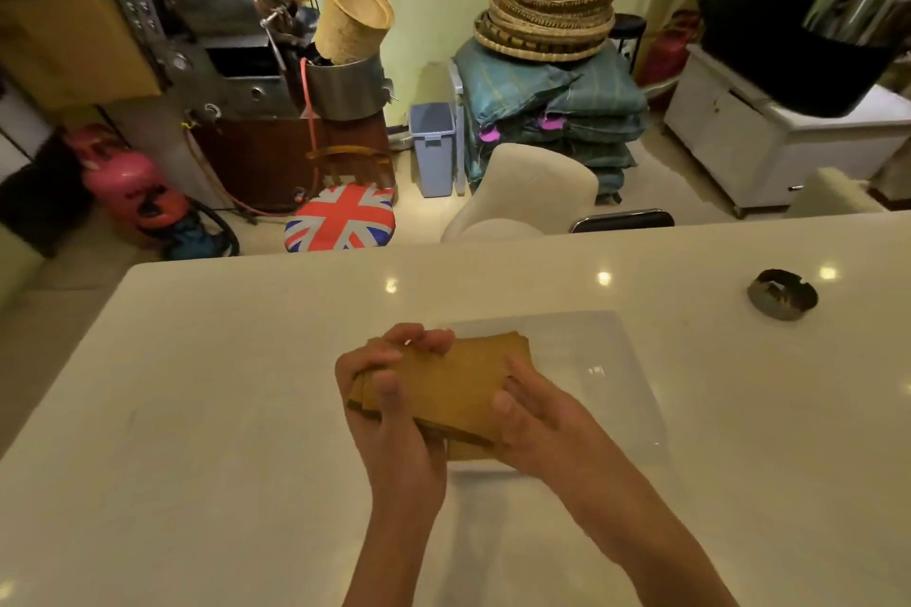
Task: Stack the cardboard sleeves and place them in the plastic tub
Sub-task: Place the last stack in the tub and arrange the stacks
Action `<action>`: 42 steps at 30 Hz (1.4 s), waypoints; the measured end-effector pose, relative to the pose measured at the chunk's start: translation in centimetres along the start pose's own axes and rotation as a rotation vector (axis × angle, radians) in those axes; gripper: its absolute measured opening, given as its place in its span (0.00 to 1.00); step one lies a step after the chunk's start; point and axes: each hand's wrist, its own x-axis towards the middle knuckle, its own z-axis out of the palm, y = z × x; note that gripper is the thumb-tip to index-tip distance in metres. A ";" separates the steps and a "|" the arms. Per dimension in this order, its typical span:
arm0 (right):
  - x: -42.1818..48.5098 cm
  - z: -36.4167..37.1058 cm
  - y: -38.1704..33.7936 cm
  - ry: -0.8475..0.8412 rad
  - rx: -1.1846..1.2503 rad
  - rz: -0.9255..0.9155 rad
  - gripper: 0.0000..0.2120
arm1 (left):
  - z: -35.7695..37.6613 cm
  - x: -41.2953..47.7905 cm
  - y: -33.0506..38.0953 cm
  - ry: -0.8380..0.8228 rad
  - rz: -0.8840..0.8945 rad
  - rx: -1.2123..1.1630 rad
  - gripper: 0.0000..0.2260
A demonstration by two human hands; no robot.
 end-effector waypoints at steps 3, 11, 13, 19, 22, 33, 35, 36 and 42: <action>0.8 -1.8 0.0 -0.056 0.221 0.112 0.24 | 1.6 -0.6 -0.9 -0.022 0.079 0.032 0.21; 4.5 -10.6 -0.7 0.245 -0.252 0.107 0.20 | 0.3 2.5 -5.1 0.062 -0.196 0.548 0.17; 4.9 -10.3 1.1 0.248 -0.401 0.180 0.20 | -1.2 2.3 -7.1 0.051 -0.353 0.668 0.20; 6.5 -5.5 5.3 0.209 -0.787 0.254 0.09 | -2.2 1.8 -8.5 0.064 -0.444 0.758 0.20; 6.2 -3.7 5.4 0.163 -1.074 0.287 0.07 | -2.4 1.7 -8.6 0.067 -0.453 0.804 0.18; 8.1 -6.6 3.4 0.088 -0.799 0.464 0.23 | -2.7 1.5 -8.6 0.138 -0.431 0.778 0.14; 8.2 -5.3 3.7 0.031 -0.832 0.426 0.12 | -2.7 1.5 -8.7 0.139 -0.428 0.792 0.14; 8.3 -4.6 4.1 0.023 -0.876 0.397 0.08 | -2.7 1.6 -8.7 0.139 -0.431 0.798 0.14; 8.8 -2.8 6.4 0.134 -1.108 0.342 0.12 | -2.8 1.6 -8.9 0.146 -0.446 0.803 0.14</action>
